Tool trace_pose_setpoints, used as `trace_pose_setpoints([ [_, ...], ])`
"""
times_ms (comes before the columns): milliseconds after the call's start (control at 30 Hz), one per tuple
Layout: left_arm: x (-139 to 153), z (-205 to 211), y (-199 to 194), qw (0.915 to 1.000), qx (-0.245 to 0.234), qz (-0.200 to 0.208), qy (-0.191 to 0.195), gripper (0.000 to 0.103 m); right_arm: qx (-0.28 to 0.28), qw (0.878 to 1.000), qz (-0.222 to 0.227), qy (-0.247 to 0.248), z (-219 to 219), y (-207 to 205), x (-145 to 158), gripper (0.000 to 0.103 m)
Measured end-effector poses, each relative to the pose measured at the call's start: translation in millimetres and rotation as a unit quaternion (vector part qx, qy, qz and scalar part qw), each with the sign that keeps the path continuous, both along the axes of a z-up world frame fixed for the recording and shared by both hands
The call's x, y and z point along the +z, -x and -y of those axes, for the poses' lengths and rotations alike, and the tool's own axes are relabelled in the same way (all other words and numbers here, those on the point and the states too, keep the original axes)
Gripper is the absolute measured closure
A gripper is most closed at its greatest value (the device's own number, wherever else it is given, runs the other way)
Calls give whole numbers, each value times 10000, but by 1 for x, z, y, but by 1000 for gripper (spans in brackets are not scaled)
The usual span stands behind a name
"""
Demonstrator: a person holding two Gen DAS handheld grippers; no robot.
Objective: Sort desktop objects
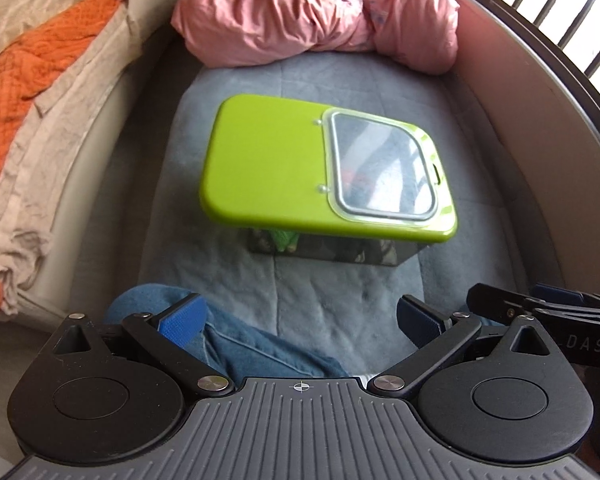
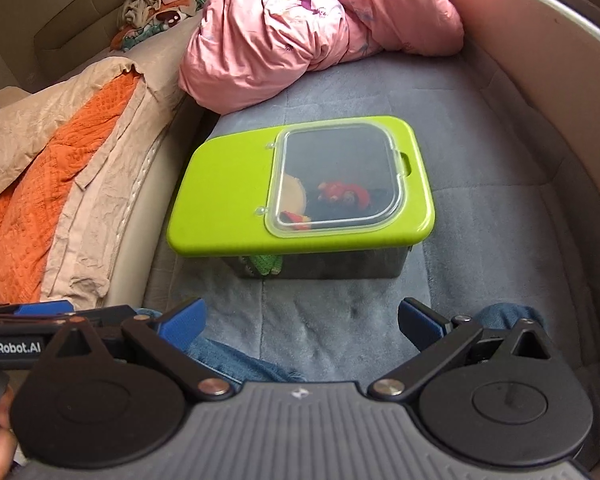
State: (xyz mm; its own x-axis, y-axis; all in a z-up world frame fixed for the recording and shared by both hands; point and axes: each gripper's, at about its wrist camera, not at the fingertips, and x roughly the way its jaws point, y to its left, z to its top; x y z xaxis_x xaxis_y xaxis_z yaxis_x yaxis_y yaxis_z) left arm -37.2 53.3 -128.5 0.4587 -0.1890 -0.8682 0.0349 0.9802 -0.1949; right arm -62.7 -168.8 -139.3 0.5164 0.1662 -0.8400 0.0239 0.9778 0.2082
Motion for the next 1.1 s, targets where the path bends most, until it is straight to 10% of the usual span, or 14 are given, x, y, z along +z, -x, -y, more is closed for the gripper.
trace_pose_setpoints([
  [1100, -5, 2, -2, 9998, -128, -43, -150, 0, 207, 9997, -128, 79, -4, -1, -8, 0],
])
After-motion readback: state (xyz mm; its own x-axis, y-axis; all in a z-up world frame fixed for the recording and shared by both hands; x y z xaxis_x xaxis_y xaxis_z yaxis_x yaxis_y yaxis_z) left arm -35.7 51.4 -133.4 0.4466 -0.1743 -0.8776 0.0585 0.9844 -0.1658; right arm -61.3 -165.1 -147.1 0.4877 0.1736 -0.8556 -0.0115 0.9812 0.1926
